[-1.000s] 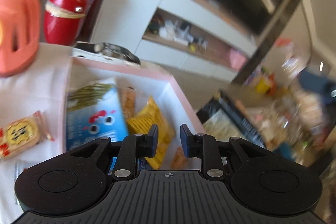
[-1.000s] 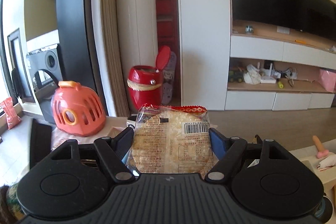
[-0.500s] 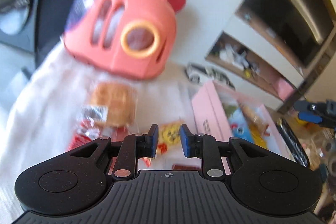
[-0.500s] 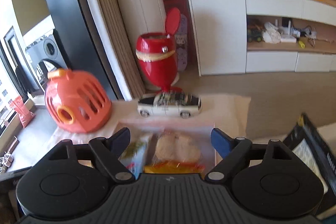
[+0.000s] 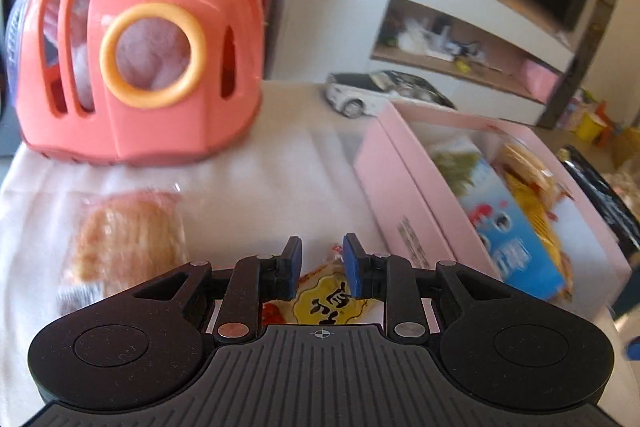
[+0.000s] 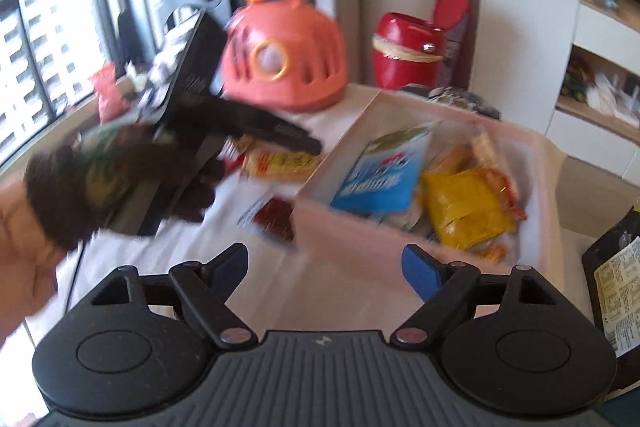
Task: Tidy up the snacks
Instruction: 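Move the left tool to the red spicy strip and close on it, then lift the red strip with the left tool while the right tool moves toward the round bread bag, then grasp the round bread bag with the right tool while the left tool holds the red strip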
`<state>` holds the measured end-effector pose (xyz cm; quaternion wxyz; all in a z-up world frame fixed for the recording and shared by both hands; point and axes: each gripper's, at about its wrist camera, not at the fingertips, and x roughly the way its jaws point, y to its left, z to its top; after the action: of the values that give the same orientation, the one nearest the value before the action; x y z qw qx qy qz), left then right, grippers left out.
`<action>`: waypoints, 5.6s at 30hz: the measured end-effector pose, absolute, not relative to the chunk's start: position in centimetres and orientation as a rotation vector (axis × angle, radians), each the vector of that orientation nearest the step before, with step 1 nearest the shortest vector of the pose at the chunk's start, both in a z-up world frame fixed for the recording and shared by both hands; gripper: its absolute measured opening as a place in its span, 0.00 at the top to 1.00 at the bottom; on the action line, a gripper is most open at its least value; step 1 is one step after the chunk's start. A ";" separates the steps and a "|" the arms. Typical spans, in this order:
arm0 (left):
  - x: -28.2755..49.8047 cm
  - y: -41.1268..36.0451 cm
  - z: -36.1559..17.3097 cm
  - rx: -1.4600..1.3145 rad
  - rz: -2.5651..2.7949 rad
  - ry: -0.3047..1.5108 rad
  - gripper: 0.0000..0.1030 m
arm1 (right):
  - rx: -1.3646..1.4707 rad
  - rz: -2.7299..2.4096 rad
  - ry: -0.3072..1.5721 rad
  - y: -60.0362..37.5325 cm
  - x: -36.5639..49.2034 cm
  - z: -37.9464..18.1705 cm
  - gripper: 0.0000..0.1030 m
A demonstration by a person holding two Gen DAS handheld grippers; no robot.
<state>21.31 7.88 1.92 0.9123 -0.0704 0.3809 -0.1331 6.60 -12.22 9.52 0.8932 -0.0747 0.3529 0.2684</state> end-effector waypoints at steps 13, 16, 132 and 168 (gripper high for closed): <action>9.5 9.8 1.3 -0.300 -0.445 0.914 0.73 | -0.119 0.598 0.856 -9.9 5.0 3.3 0.18; 8.2 10.5 2.0 -0.298 -0.435 0.902 0.73 | -0.126 0.583 0.838 -9.2 5.0 2.9 0.18; -4.3 15.6 2.6 -0.439 -0.054 0.750 0.46 | -0.300 0.696 0.646 -3.7 -1.7 4.1 0.04; -5.3 15.6 3.1 -0.338 0.052 0.725 0.46 | -0.149 0.601 0.768 -2.8 8.2 4.2 0.06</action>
<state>-5.26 15.59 3.06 0.9208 -0.1646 0.3526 0.0254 8.21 -2.82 4.24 0.8808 -0.0713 0.3688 0.2883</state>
